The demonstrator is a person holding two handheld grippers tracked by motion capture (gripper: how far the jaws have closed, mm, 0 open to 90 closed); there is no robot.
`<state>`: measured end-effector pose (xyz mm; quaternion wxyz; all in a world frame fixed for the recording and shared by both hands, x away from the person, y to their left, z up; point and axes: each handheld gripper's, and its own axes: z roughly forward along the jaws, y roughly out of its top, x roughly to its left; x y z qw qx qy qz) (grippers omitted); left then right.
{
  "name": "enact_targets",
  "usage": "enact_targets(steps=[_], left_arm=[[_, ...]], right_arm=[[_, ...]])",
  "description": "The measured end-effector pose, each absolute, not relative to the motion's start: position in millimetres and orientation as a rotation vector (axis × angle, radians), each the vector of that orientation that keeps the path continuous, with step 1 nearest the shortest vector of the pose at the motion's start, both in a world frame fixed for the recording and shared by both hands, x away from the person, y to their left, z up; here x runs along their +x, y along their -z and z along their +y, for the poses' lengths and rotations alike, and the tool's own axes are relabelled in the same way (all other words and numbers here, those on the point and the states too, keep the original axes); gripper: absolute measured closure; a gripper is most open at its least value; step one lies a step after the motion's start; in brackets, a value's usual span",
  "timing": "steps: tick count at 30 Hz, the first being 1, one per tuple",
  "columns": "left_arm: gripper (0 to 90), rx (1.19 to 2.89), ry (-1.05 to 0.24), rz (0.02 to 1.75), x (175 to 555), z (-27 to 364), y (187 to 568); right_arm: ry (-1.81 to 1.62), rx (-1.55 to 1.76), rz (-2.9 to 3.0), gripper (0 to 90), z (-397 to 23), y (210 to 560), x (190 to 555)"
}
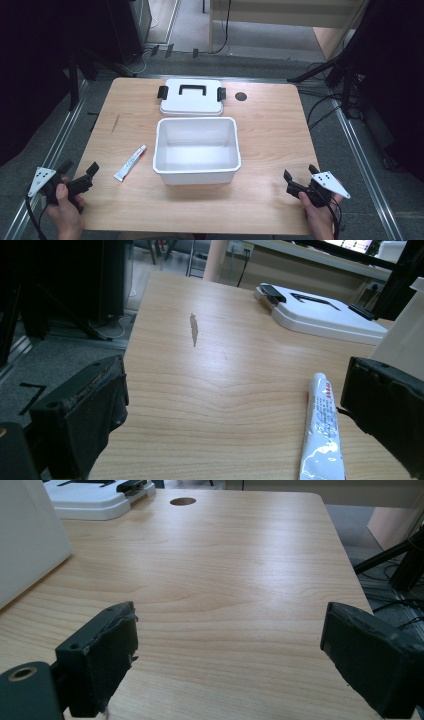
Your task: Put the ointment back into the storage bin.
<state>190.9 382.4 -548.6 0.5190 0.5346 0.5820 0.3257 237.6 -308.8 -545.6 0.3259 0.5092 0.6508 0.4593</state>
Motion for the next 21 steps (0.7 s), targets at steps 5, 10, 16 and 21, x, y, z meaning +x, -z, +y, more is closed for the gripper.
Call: enact_targets(steps=[5,10,16,21], left_arm=[[0.1,1.311,-0.758,1.429,196,381,544],[0.1,1.391,-0.731,1.424,201,375,533],[0.1,1.494,-0.727,1.408,207,366,518],[0.1,1.634,-0.72,1.455,218,357,508]], right_arm=[[-1.207,1.339,1.706,9.1,-309,546,238],[-1.18,1.338,1.726,9.4,-306,545,240],[-1.18,1.303,1.738,9.4,-303,546,239],[-1.188,1.31,1.741,9.4,-304,546,239]])
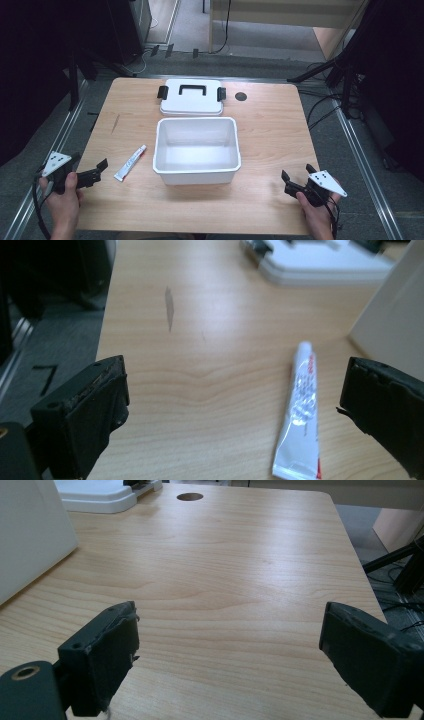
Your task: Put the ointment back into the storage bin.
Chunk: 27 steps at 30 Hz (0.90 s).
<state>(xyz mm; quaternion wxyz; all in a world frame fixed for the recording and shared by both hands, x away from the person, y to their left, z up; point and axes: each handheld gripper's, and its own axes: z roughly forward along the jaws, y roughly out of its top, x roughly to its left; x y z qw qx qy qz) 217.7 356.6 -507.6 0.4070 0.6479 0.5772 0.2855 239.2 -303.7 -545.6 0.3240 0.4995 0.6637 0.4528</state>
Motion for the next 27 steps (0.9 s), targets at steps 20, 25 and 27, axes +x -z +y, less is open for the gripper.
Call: enact_targets(steps=[20,25,27], left_arm=[[0.1,2.235,-0.366,1.586,278,315,498],[2.8,2.33,-0.317,1.635,292,303,497],[8.6,2.345,-0.315,1.663,295,301,497]], right_arm=[[-1.148,1.295,1.765,9.6,-301,546,238],[-1.146,1.299,1.77,9.6,-301,546,238],[-1.146,1.301,1.771,9.7,-301,546,238]])
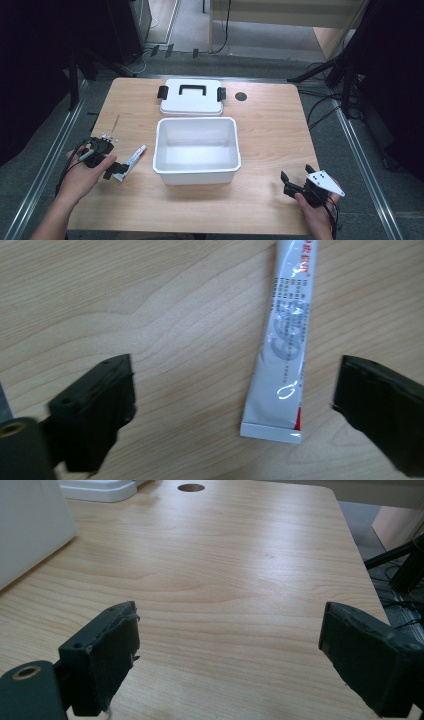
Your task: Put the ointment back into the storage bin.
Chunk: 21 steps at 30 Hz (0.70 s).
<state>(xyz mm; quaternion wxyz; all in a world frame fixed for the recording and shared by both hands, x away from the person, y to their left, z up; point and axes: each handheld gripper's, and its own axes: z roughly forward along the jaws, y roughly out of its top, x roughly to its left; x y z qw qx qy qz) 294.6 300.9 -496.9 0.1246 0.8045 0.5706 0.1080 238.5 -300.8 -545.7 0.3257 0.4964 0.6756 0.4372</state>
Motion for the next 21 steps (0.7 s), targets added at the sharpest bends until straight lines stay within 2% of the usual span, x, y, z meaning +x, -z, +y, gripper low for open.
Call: enact_targets(steps=[4,6,9,11,17,21], left_arm=[[9.4,2.385,-0.258,1.685,305,290,497],[14.0,2.401,-0.243,1.682,307,287,496],[14.8,2.451,-0.199,1.649,311,278,497],[19.7,2.504,-0.18,1.63,316,273,500],[41.6,2.532,-0.183,1.639,326,266,500],[48.0,2.555,-0.168,1.657,334,263,501]], right_arm=[[-1.145,1.301,1.773,9.6,-301,546,239],[-1.146,1.304,1.775,9.7,-301,546,239],[-1.146,1.301,1.776,9.7,-301,546,239],[-1.147,1.302,1.777,9.7,-301,546,239],[-1.151,1.309,1.781,9.7,-301,546,238],[-1.152,1.308,1.783,9.7,-301,546,239]])
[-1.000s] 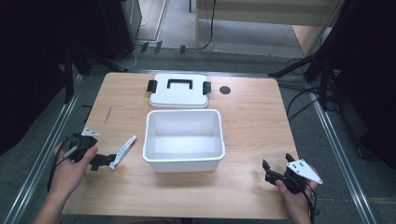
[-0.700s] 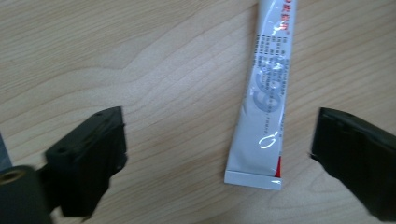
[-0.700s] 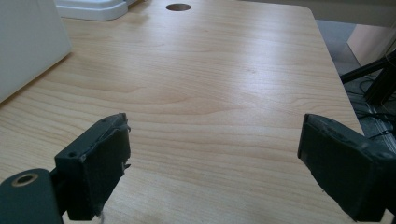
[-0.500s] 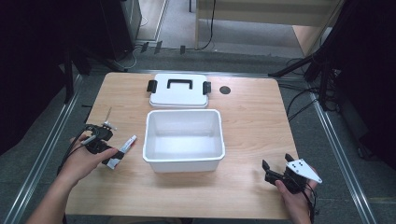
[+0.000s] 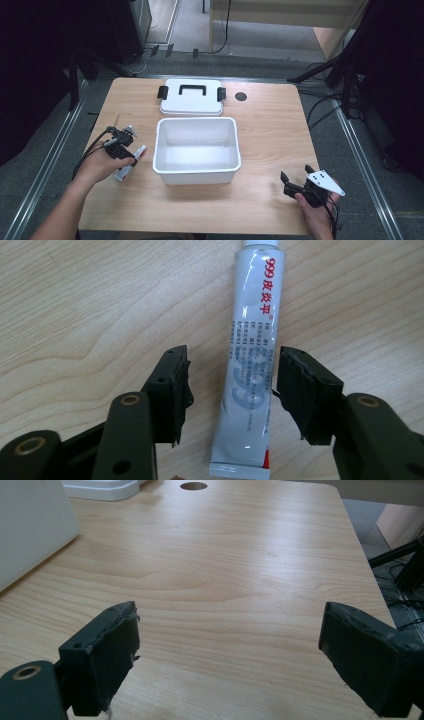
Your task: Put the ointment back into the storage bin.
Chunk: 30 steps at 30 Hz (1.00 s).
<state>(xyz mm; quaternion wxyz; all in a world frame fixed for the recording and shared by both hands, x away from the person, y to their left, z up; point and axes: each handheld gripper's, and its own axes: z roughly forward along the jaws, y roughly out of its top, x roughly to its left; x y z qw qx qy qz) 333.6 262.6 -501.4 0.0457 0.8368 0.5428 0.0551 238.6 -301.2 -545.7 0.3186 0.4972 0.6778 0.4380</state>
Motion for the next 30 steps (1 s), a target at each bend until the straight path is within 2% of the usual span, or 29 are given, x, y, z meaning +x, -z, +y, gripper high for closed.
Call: enact_targets(steps=[4,8,11,20,30], left_arm=[[51.3,2.571,-0.16,1.663,339,261,504],[59.5,2.598,-0.147,1.633,339,256,508],[69.2,2.619,-0.161,1.587,338,256,507],[70.7,2.579,-0.121,1.58,334,269,493],[70.8,2.554,-0.198,1.553,330,277,448]], right_arm=[[-1.153,1.307,1.782,9.7,-301,546,239],[-1.156,1.31,1.783,9.7,-302,546,239],[-1.16,1.311,1.785,9.7,-302,546,239],[-1.162,1.317,1.787,9.7,-302,546,239],[-1.166,1.327,1.786,9.7,-303,546,240]])
